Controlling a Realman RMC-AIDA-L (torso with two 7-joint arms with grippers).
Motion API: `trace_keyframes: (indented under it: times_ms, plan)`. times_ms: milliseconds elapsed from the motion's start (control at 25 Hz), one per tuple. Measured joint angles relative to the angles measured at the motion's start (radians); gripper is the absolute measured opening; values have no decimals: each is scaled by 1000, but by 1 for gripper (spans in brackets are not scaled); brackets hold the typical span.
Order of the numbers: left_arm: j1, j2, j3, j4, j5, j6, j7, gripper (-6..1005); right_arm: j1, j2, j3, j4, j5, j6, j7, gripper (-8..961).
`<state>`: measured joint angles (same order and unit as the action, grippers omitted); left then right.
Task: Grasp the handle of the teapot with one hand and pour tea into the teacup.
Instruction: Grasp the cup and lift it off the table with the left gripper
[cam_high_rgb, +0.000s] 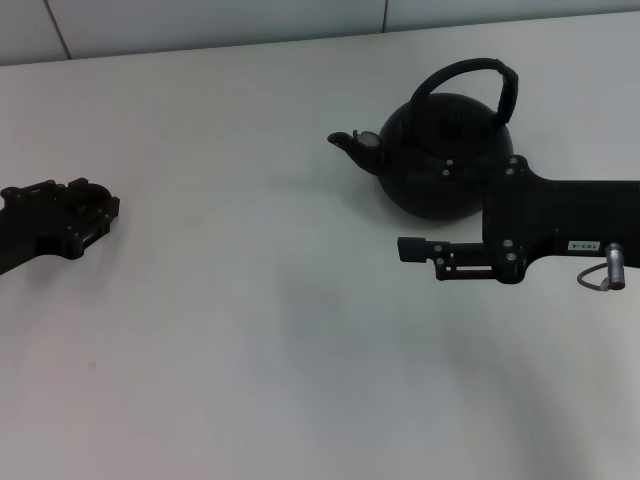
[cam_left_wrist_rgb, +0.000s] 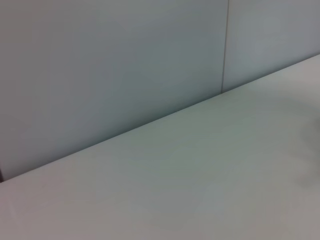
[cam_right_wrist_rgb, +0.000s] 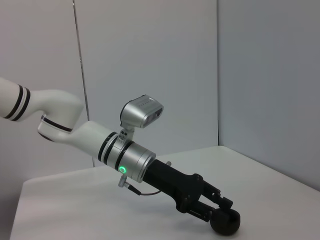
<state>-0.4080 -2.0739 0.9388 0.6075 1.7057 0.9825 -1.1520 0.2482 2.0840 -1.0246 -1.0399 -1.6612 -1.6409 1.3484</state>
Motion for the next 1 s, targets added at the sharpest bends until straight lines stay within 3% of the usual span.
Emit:
trace_keyframes:
  times_ms: [1000]
  plan:
    - [-6, 2, 0, 12, 0, 4, 0, 462, 3, -1, 7, 17, 1, 2, -1, 700]
